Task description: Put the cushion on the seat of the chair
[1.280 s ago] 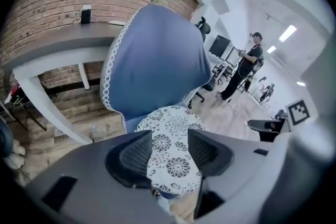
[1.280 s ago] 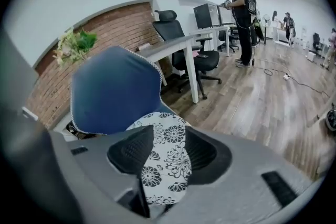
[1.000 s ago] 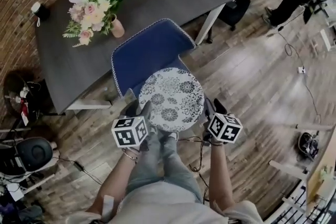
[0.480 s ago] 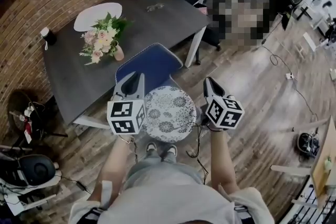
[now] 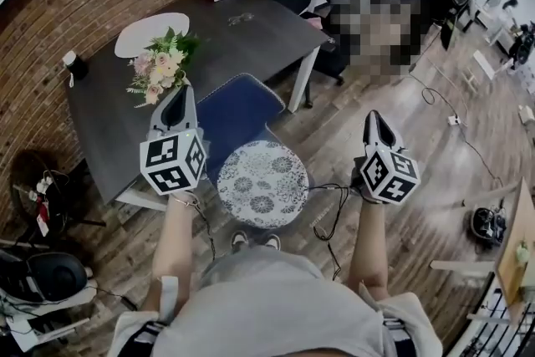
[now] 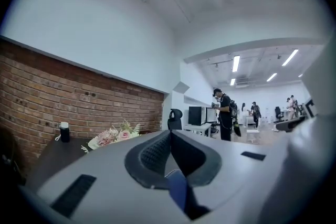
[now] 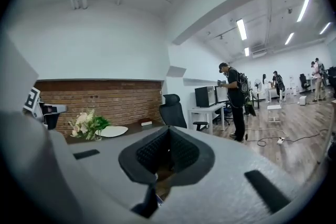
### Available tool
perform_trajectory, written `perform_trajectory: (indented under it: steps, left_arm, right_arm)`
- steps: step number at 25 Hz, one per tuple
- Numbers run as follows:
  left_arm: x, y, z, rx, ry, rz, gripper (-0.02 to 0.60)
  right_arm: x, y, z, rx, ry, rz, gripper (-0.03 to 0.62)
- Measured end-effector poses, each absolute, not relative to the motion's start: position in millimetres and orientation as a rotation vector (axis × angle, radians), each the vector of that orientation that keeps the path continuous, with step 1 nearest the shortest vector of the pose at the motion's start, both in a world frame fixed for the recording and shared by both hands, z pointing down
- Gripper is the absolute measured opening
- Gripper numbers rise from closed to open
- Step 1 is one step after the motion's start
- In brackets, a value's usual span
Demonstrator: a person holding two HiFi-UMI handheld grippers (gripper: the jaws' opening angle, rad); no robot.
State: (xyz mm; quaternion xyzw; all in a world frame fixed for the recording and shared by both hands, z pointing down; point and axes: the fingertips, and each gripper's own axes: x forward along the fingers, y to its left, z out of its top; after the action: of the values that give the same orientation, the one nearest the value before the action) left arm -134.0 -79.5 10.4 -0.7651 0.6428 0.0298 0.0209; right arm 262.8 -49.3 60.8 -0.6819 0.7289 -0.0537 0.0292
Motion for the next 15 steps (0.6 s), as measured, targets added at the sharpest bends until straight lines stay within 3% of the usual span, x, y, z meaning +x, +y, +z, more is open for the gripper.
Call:
perform_trajectory:
  steps: [15]
  left_arm:
    - [-149.3,-85.7,29.2,-2.408,2.025,0.076,0.006]
  right_arm:
    - [272.7,-33.8,72.5,-2.196,2.136,-0.184,0.002]
